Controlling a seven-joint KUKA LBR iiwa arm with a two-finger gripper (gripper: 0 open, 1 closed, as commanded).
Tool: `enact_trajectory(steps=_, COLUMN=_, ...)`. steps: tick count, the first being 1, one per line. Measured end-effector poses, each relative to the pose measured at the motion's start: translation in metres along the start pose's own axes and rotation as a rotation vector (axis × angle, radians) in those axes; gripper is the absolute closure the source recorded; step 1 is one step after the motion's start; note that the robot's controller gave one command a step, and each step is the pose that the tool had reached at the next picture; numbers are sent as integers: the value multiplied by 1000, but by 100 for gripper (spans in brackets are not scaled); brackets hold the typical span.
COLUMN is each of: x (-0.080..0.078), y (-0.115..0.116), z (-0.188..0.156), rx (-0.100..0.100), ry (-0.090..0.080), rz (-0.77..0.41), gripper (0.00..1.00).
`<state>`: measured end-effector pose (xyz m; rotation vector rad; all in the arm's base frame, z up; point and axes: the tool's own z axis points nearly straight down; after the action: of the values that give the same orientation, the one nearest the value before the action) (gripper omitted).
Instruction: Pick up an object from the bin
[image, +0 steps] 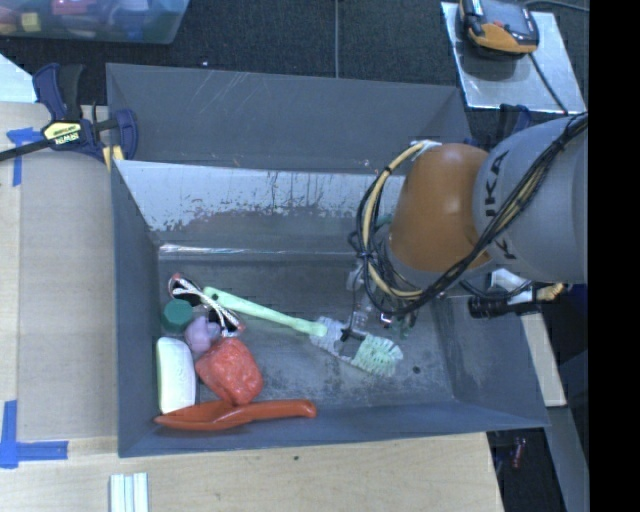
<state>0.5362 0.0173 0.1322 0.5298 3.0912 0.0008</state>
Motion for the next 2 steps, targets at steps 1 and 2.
enact_trajectory(steps=1, x=-9, y=-7, z=65, rx=-1, ry=-8, rz=-182, gripper=0)
enact_trajectory(steps=2, x=5, y=22, z=61, rx=-5, ry=-10, rz=125, gripper=100)
